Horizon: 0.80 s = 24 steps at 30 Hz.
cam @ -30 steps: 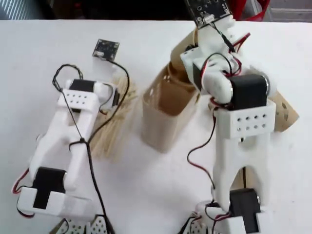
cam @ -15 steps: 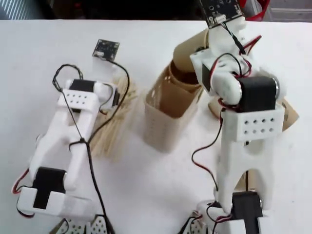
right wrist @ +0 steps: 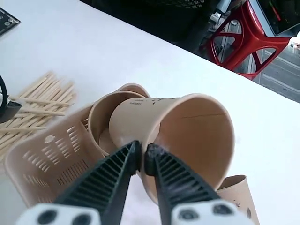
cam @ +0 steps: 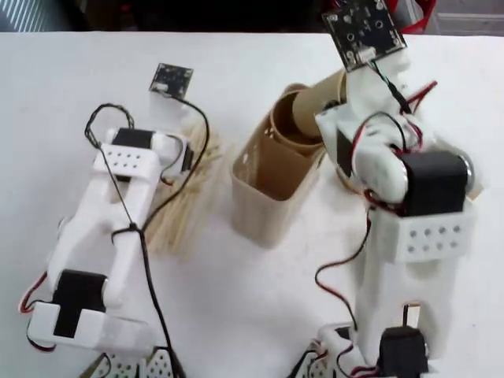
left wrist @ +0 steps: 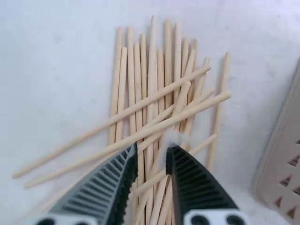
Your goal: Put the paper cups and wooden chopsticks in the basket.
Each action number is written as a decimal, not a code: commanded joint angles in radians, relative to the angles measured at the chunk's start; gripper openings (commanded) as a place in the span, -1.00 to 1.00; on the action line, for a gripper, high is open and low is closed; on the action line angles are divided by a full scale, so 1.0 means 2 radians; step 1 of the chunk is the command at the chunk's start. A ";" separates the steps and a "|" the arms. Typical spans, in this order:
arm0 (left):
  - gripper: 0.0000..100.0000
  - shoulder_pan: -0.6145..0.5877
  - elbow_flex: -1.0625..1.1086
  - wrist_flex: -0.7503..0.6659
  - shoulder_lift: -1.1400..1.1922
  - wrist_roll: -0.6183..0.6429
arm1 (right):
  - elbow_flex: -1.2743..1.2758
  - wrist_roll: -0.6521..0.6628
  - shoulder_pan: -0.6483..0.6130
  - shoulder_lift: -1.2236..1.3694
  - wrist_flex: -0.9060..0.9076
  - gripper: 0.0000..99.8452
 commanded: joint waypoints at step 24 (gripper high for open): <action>-0.76 0.000 0.019 -0.037 -0.018 0.006 | -0.039 0.015 -0.039 0.040 -0.052 -0.31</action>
